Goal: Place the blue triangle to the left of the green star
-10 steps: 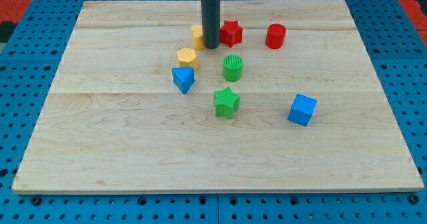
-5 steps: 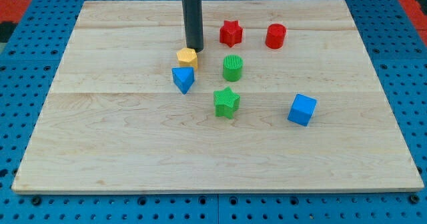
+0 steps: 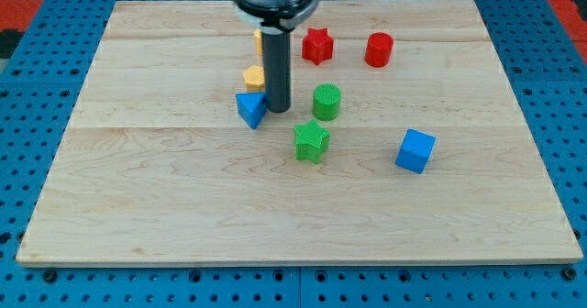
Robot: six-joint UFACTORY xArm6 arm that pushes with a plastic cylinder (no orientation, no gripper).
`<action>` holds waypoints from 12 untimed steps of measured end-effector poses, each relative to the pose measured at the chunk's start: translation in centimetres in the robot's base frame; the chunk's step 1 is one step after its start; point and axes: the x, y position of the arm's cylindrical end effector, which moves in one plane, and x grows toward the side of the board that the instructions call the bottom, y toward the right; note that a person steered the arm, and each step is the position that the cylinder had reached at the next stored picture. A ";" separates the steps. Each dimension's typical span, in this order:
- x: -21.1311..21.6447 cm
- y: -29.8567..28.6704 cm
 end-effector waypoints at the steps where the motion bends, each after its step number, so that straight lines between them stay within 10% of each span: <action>1: -1.4 -1.4; 9: 1.0 -10.8; 12: 1.3 -5.9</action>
